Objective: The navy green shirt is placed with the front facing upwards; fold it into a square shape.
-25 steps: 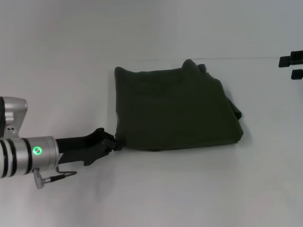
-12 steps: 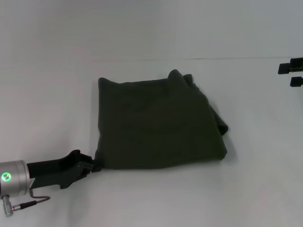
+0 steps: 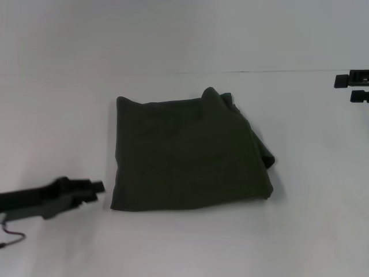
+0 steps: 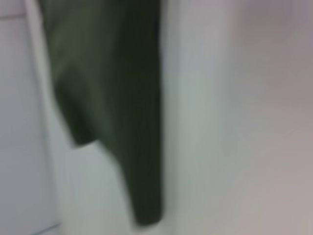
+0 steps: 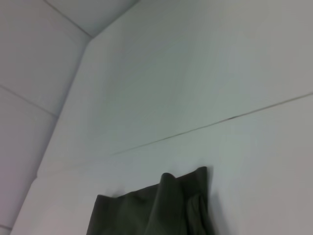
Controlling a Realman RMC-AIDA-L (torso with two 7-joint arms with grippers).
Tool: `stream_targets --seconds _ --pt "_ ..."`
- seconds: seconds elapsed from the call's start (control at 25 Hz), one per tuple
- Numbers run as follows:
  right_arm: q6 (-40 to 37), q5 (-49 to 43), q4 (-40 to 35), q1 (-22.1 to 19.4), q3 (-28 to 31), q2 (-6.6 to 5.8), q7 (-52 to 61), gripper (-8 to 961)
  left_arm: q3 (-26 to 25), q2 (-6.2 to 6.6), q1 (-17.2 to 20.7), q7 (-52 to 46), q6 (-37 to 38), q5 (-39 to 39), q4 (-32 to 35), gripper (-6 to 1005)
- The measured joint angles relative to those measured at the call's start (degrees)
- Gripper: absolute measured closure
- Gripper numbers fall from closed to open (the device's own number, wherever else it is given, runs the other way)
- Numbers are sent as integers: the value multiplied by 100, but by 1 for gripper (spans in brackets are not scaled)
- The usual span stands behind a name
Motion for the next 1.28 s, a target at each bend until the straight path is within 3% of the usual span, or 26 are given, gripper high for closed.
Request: stream_targets --seconds 0.08,0.2,0.28,0.36,0.56,0.68,0.8,0.92,1.04,1.28 --pt "-64 46 7 -29 39 11 -267 237 -462 67 56 269 356 -86 145 861" --pt "-96 187 -13 -128 71 69 -746 154 -1127 199 16 946 1039 -223 218 728" --pt "2 249 -36 -223 102 132 -973 100 -1268 278 -61 1171 1265 -221 236 603" --pt "210 253 -42 -329 114 178 -1035 63 -1272 336 -168 1260 1312 -193 285 444" --pt "261 258 -43 -550 103 257 -1452 32 -1137 400 -355 1757 1326 -182 307 250" --pt "-171 258 -60 -574 83 358 -2317 38 -606 408 -525 2706 1351 -173 353 143" --pt "-457 203 -137 -543 -17 575 -3143 38 -175 410 -703 3045 1242 -135 396 40" --pt "-484 179 -344 -504 -92 915 -3609 38 27 438 -856 3069 1161 -22 437 39" --pt "-564 180 -469 -419 -149 1158 -3854 38 126 537 -1136 3076 1041 224 463 39" --pt "-847 170 -907 -309 -639 1448 -4167 38 287 640 -1434 3379 1049 260 510 38"
